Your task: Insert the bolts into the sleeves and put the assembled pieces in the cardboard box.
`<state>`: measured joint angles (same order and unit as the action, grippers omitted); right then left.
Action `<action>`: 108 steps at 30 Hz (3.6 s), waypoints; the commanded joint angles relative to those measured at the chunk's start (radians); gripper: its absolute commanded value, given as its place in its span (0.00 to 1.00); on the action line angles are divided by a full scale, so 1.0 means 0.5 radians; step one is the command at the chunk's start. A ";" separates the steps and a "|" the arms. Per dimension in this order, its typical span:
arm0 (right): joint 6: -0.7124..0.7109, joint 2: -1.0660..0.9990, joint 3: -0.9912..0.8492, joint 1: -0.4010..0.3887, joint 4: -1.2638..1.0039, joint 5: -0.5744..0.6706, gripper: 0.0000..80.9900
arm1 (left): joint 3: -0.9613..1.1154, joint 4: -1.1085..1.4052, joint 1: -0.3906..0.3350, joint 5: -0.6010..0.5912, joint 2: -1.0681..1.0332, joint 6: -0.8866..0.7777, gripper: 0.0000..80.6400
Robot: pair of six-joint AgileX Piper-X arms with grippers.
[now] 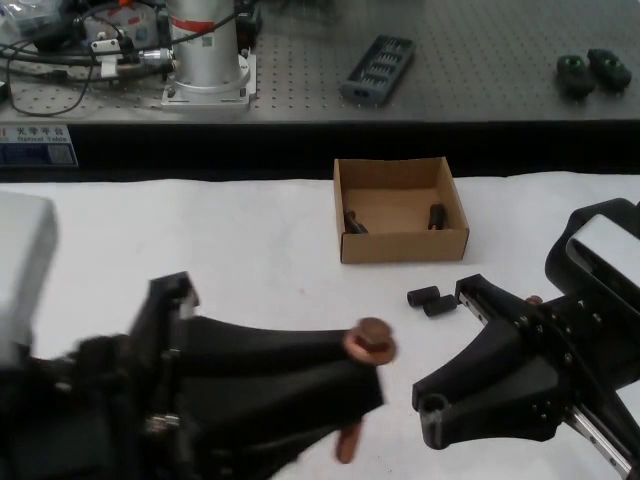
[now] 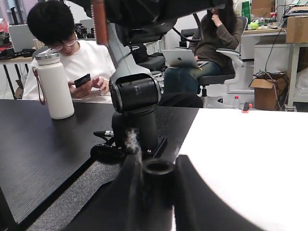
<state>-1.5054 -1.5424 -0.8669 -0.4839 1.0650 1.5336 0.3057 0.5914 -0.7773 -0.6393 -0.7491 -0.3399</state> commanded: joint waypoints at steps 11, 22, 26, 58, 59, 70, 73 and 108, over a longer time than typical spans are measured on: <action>0.004 -0.003 -0.014 0.009 0.009 0.039 0.07 | 0.025 0.692 -0.351 0.594 -0.556 0.277 0.01; 0.004 -0.003 -0.014 0.009 0.008 0.039 0.07 | 0.025 1.134 -0.360 0.771 -0.944 0.277 0.01; 0.004 -0.003 -0.014 0.009 0.008 0.039 0.07 | 0.025 1.356 -0.360 0.822 -1.082 0.277 0.01; 0.004 -0.003 -0.017 0.009 0.008 0.039 0.07 | 0.008 1.547 -0.402 0.954 -1.274 0.276 0.01; 0.004 -0.003 -0.017 0.009 0.008 0.039 0.07 | 0.004 1.545 -0.408 0.959 -1.274 0.283 0.01; 0.018 -0.003 -0.017 0.009 0.008 0.039 0.07 | -0.034 1.545 -0.418 1.028 -1.274 0.318 0.01; 0.018 -0.003 -0.017 0.009 0.008 0.039 0.07 | -0.057 1.550 -0.418 1.047 -1.274 0.318 0.01; 0.017 -0.003 -0.031 0.009 0.008 0.039 0.07 | -0.053 1.748 -0.470 1.107 -1.482 0.203 0.01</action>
<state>-1.4975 -1.5444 -0.8730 -0.4839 1.0658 1.5228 0.2754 1.4003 -1.0067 -0.0934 -1.4432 -0.2159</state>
